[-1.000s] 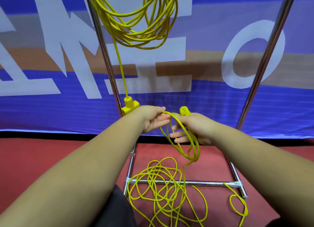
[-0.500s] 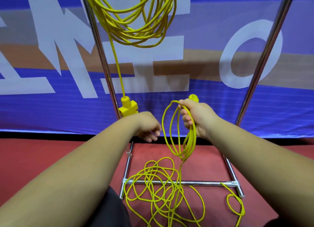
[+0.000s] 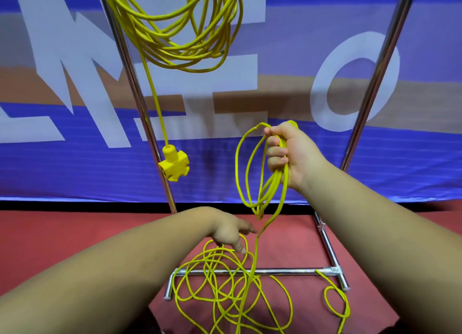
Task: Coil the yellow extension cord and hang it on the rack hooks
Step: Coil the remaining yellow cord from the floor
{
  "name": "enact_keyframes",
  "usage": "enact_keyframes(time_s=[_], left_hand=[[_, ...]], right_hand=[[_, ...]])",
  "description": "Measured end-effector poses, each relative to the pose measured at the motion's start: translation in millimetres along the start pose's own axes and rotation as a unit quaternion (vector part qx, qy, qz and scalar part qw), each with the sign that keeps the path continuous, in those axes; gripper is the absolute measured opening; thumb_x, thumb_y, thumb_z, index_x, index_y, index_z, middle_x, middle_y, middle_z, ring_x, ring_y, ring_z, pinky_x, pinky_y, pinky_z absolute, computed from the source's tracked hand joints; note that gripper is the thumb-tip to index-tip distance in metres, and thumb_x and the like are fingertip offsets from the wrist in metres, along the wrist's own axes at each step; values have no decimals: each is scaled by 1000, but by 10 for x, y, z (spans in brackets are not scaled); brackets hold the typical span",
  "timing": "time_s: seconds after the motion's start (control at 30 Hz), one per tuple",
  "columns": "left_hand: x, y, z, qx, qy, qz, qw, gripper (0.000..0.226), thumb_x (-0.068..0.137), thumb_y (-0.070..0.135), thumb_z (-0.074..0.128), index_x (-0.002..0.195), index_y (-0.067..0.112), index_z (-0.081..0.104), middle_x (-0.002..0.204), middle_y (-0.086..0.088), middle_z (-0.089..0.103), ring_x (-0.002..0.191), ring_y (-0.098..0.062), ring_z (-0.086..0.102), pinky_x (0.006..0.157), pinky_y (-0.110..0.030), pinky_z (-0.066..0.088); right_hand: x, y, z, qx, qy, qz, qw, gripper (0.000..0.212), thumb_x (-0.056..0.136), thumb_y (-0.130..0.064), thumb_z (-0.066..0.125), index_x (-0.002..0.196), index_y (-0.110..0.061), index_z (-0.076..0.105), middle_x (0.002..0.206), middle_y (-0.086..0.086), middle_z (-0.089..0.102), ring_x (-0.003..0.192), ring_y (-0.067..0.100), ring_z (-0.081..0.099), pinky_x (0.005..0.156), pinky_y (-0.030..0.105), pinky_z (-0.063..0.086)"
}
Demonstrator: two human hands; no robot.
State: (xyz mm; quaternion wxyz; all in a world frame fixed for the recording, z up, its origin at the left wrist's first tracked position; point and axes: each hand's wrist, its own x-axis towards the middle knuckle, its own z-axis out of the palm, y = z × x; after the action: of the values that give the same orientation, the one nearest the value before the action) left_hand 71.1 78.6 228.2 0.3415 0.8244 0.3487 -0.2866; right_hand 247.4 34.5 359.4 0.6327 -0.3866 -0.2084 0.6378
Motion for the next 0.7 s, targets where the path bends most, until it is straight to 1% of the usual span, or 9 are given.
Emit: enact_keyframes(time_s=[0.07, 0.17, 0.27, 0.33, 0.4, 0.47, 0.53, 0.63, 0.7], left_hand=[[35, 12, 59, 26, 2, 18, 999, 65, 99, 29, 69, 158, 31, 40, 163, 1, 41, 141, -23, 48, 109, -31, 44], [100, 7, 168, 39, -25, 26, 999, 45, 99, 28, 69, 143, 25, 59, 139, -1, 59, 121, -23, 57, 83, -19, 43], [224, -52, 305, 15, -30, 9, 999, 42, 96, 32, 73, 133, 17, 59, 120, -4, 63, 104, -21, 57, 87, -29, 45], [250, -58, 365, -2, -3, 0, 1000, 59, 94, 40, 75, 141, 18, 49, 137, -6, 61, 112, -23, 60, 96, -33, 47], [270, -51, 405, -23, 13, 26, 999, 77, 94, 45, 74, 157, 27, 33, 158, 2, 45, 132, -22, 56, 104, -29, 43], [267, -9, 403, -20, 8, 60, 998, 75, 96, 52, 68, 159, 41, 30, 160, 12, 40, 139, -17, 49, 110, -30, 39], [269, 38, 389, -3, -9, 87, 996, 55, 97, 56, 64, 148, 45, 47, 146, 13, 53, 128, -9, 54, 111, -31, 40], [298, 138, 393, -70, -37, 142, 987, 26, 106, 45, 54, 115, 24, 67, 120, 2, 71, 93, 3, 60, 94, -22, 48], [304, 193, 397, -128, -59, 169, 975, 25, 111, 36, 47, 99, 25, 65, 130, -11, 70, 96, -9, 61, 104, -40, 49]], right_hand=[[-16, -46, -15, 27, -15, 15, 999, 10, 100, -16, 48, 96, -15, 57, 65, -7, 48, 35, 3, 30, 29, 16, 23], [-35, -113, -29, 34, -23, 30, 999, 13, 101, -16, 45, 101, -12, 58, 61, -8, 41, 34, 3, 29, 28, 16, 23], [-22, -139, -38, 38, -21, 39, 998, 20, 106, -24, 52, 117, -9, 61, 58, -9, 36, 33, 3, 30, 29, 16, 23], [-8, -119, -50, 30, -18, 38, 999, 29, 108, -34, 56, 121, -9, 62, 56, -9, 37, 33, 3, 31, 29, 15, 23], [0, -95, -56, 12, -15, 30, 999, 26, 109, -33, 55, 118, -10, 63, 55, -9, 38, 34, 3, 32, 30, 15, 24], [-2, -87, -60, 4, -10, 25, 1000, 20, 109, -30, 54, 109, -12, 63, 56, -8, 39, 35, 3, 32, 30, 16, 25], [7, -92, -73, 10, 4, 18, 1000, 21, 109, -31, 56, 104, -12, 62, 57, -7, 40, 36, 3, 33, 31, 16, 26], [41, -99, -109, 21, 32, 5, 999, 30, 108, -39, 57, 112, -10, 63, 58, -8, 43, 39, 4, 37, 34, 16, 29], [71, -95, -175, 13, 56, 0, 998, 41, 107, -44, 59, 120, -6, 66, 61, -7, 50, 43, 5, 44, 37, 17, 35]])
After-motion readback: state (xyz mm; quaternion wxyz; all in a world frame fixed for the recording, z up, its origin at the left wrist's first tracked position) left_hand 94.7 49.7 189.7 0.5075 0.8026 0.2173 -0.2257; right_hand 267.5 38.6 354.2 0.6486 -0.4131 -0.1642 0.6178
